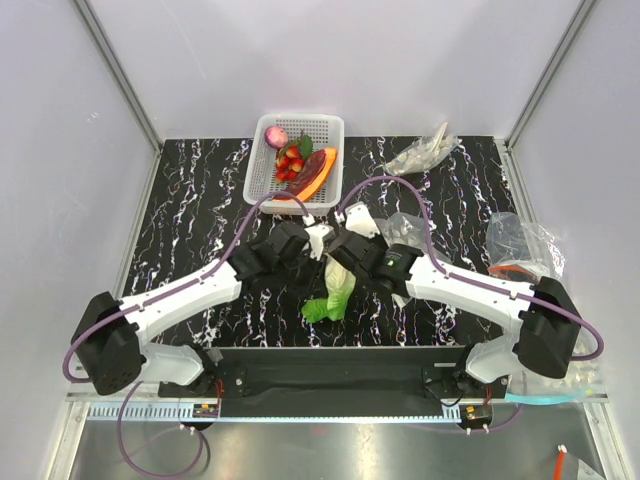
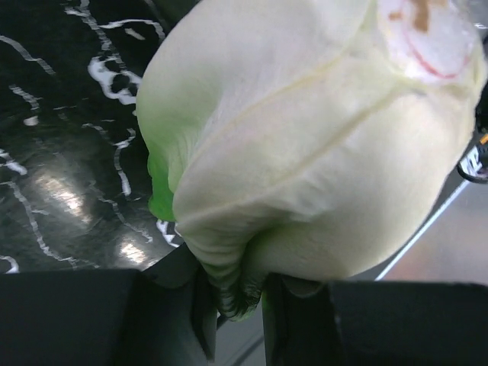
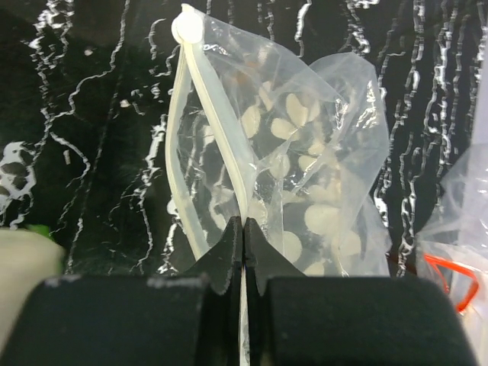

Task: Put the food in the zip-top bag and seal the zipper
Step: Pick up the zipper food storage bag at the center of the board, then place the fake vegetable in the zipper food storage bag.

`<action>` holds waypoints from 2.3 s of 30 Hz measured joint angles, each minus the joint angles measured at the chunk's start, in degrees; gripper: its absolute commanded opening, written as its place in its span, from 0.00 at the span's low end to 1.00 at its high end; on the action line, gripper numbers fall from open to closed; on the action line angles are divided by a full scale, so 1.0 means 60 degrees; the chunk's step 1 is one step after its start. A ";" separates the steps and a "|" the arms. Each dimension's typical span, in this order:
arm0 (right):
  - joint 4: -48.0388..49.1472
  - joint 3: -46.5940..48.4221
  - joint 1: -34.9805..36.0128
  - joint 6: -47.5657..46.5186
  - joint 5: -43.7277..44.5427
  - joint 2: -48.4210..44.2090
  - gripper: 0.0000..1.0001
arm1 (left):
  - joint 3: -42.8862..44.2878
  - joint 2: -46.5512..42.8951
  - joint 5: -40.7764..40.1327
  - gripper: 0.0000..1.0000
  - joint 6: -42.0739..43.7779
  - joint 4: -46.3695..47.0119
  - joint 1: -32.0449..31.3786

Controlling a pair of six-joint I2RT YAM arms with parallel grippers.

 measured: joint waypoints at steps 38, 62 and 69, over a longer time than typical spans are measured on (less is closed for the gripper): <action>0.1945 -0.1752 0.0015 -0.0433 -0.4142 -0.2973 0.00 | 0.1461 0.3534 0.1133 0.02 -0.0696 0.1319 -0.0397; 0.3038 -0.3136 0.0015 0.0313 -0.5326 -0.2987 0.00 | 0.0739 0.2197 0.1392 0.55 -0.0211 0.0892 0.0193; 0.3038 -0.3158 0.0015 0.0401 -0.5322 -0.2962 0.00 | -0.0189 0.2393 0.1996 0.55 -0.0426 0.2259 0.0335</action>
